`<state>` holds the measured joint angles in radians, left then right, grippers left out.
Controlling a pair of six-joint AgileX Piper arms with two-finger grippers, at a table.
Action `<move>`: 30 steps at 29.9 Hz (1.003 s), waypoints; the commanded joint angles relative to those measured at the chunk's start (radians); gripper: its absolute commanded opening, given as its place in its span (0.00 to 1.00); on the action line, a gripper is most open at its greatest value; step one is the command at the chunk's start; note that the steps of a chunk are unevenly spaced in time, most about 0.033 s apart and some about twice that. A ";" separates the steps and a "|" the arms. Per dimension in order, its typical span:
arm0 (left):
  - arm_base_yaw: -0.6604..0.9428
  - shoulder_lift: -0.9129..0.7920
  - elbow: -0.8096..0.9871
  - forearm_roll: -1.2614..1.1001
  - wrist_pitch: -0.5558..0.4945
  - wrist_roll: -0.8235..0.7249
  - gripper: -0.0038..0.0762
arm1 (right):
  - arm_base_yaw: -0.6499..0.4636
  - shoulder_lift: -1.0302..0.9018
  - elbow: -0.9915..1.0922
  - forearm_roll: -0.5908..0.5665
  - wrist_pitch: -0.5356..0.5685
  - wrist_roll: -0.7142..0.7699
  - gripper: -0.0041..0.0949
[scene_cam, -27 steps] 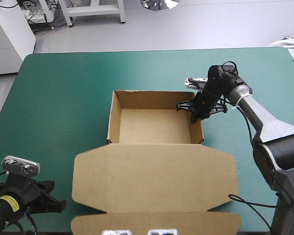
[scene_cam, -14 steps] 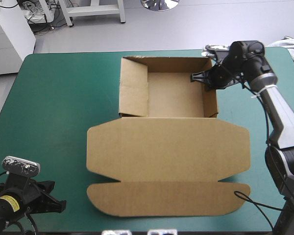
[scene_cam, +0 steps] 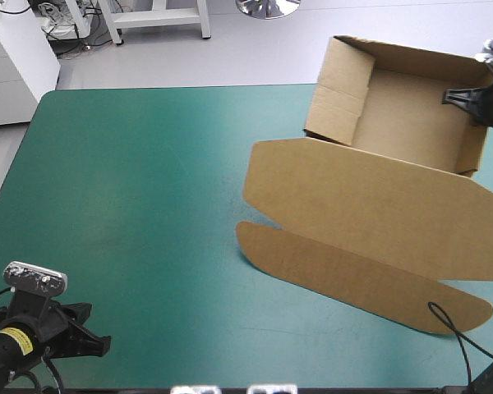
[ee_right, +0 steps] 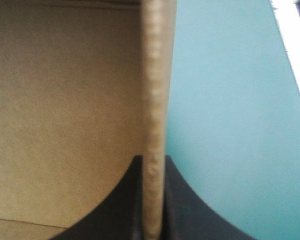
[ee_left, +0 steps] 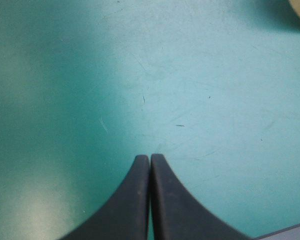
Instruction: Fold the box
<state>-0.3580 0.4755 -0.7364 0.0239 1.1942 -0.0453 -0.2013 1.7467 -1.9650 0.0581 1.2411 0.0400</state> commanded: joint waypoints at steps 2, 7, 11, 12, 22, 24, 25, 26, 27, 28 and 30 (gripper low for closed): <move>-0.007 0.006 -0.023 0.001 -0.049 -0.018 0.04 | -0.147 -0.068 0.009 -0.008 0.015 -0.051 0.02; -0.007 0.006 -0.023 0.001 -0.049 -0.026 0.04 | -0.300 -0.068 0.089 -0.010 0.013 -0.074 0.02; -0.007 0.006 -0.023 0.001 -0.049 -0.026 0.04 | -0.391 -0.056 0.163 -0.008 0.013 -0.074 0.02; -0.007 0.006 -0.023 0.001 -0.050 -0.026 0.04 | -0.410 -0.048 0.178 -0.008 0.013 -0.074 0.02; -0.007 0.006 -0.023 0.001 -0.050 -0.028 0.04 | -0.444 0.057 0.226 0.012 0.013 -0.076 0.02; -0.007 0.006 -0.023 0.001 -0.050 -0.031 0.04 | -0.444 0.079 0.226 0.012 0.011 -0.076 0.02; -0.007 0.006 -0.023 0.001 -0.050 -0.031 0.04 | -0.444 0.084 0.226 0.010 0.011 -0.081 0.02; -0.007 0.006 -0.023 0.001 -0.050 -0.031 0.04 | -0.444 0.093 0.226 0.010 0.008 -0.087 0.03; -0.007 0.006 -0.023 0.001 -0.050 -0.031 0.04 | -0.444 0.096 0.226 0.010 0.003 -0.100 0.03; -0.007 0.006 -0.023 0.001 -0.050 -0.031 0.04 | -0.444 0.096 0.226 0.010 -0.001 -0.122 0.04; -0.007 0.006 -0.023 0.001 -0.050 -0.031 0.04 | -0.444 0.098 0.226 0.001 -0.015 -0.132 0.07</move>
<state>-0.3580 0.4755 -0.7364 0.0248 1.1941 -0.0677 -0.6405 1.8978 -1.7135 0.0551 1.2322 -0.0592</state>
